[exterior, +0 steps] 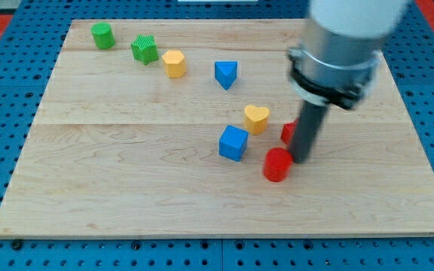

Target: Move the red circle into the blue cube

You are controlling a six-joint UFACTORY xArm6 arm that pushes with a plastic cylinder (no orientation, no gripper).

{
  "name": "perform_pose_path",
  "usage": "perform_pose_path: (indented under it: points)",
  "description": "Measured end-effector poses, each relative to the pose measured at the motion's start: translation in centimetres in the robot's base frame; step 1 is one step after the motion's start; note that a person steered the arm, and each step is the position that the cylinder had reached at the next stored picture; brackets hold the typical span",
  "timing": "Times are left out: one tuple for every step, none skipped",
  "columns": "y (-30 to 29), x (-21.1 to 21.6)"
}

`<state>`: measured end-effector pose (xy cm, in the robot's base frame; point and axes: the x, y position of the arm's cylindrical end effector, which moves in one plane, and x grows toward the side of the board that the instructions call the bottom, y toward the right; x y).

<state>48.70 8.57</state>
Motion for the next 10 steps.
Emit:
perform_pose_path:
  points:
    - [-6.0, -4.3]
    - [-11.4, -8.3]
    - [-11.4, -7.6]
    - [-9.5, -7.2]
    - [-16.1, -3.0]
    - [-10.1, 4.4]
    - [-1.3, 7.2]
    - [4.9, 7.1]
    - [2.1, 4.4]
    - [-5.8, 1.7]
